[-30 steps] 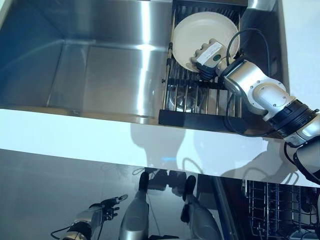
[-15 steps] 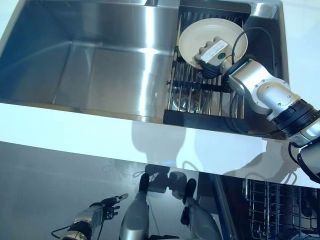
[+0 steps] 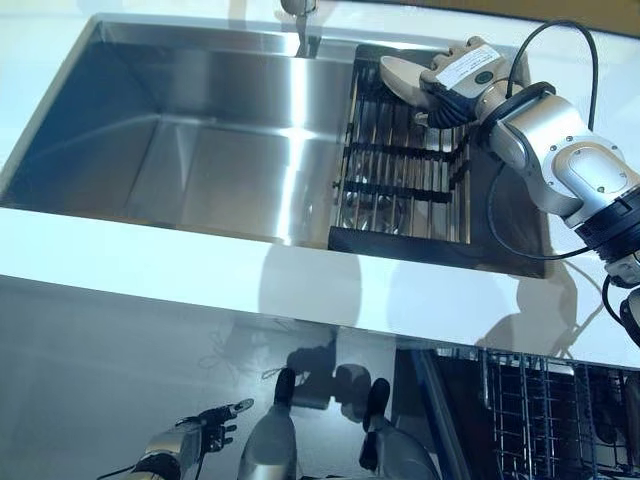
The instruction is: Take plates into dishwasher
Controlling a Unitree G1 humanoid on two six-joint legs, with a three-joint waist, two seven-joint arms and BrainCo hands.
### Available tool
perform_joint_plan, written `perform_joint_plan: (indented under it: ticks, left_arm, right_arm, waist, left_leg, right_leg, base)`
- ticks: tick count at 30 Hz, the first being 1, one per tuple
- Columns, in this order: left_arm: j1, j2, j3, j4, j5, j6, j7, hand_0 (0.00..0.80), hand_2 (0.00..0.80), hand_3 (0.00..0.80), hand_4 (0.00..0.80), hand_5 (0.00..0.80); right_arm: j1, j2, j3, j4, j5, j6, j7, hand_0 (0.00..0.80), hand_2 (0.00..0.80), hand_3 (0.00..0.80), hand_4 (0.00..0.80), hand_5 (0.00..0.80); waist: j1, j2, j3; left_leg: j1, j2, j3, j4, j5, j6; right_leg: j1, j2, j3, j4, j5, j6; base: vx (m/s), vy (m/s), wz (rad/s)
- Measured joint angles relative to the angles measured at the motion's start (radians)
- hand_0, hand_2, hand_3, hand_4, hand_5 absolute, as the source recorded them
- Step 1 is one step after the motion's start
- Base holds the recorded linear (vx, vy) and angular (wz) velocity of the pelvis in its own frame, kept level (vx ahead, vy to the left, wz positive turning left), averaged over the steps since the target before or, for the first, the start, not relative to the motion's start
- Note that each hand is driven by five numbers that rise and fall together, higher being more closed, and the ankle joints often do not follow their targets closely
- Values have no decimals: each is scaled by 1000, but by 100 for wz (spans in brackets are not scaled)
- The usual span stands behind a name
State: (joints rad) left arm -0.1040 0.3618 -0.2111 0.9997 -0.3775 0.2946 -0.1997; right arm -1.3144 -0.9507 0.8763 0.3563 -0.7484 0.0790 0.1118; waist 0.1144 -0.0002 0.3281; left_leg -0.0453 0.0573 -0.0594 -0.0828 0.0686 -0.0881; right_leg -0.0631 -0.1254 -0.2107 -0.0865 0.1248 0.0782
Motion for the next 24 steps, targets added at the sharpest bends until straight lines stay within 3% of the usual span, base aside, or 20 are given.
perform_joint_plan:
  ticks: [11,17,24]
  left_arm:
    - [60,0,-1,13,50,-8,-7,0,0,0,0,0]
    - [69,1,-1,35,78,-37,-22,0,0,0,0,0]
    - [98,2,-1,45,97,-60,-29,0,0,0,0,0]
  right_arm:
    - [0,-9,-59,71,482,112,-32,800,800,800,800,800]
    - [14,4,-193,136,833,184,-50,800,800,800,800,800]
    - [128,84,-371,158,1208,231,-40,800,800,800,800,800]
  waist:
    - [-17,-27,-81]
    - [-19,-33,-96]
    - [-45,-59,-147]
  left_leg:
    - [26,2,4,0,0,0]
    - [39,4,14,-1,-1,-1]
    - [74,17,65,-2,-14,-6]
  right_leg:
    - [24,1,5,-2,0,0]
    - [31,4,14,-1,0,0]
    - [38,18,61,-3,3,-6]
  base:
    - [16,-8,-1]
    - [11,-27,-4]
    - [41,-29,-20]
